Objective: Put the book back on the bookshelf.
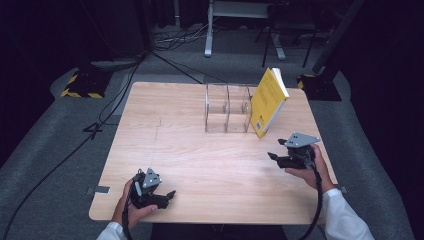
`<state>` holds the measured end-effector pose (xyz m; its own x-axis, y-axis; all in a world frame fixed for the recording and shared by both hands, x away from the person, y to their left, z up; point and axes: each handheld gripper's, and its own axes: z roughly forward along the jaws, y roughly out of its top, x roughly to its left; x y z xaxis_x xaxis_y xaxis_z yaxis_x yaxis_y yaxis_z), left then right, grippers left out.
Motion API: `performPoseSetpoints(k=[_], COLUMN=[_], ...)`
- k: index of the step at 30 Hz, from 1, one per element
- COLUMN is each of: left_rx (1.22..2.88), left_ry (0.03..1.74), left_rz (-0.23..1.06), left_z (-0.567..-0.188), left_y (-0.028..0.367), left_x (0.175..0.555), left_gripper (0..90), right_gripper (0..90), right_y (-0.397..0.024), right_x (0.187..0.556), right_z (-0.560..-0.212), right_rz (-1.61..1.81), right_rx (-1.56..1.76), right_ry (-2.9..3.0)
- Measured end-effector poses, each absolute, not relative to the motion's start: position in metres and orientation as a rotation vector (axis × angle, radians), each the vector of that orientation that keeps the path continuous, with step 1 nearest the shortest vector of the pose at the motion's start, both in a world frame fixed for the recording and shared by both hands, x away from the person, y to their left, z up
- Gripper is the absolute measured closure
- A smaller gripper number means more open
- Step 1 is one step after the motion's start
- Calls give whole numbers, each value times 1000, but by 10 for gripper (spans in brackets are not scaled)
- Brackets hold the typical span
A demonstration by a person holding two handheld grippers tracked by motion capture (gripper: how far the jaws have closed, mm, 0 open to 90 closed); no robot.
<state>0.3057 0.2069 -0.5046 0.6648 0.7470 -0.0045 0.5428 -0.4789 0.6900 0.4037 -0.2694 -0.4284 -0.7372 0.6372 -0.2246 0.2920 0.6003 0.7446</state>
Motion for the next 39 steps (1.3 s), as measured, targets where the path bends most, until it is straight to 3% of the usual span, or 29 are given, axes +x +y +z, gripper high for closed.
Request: performPoseSetpoints(k=[39], left_rx=[2204], left_ry=[992], left_rz=[392], left_z=[-505], left_y=[207], left_x=[306], left_gripper=[160], right_gripper=[297], right_y=[-318], right_x=[355], right_z=[-465], right_rz=[938], right_rx=[830], right_ry=[2362])
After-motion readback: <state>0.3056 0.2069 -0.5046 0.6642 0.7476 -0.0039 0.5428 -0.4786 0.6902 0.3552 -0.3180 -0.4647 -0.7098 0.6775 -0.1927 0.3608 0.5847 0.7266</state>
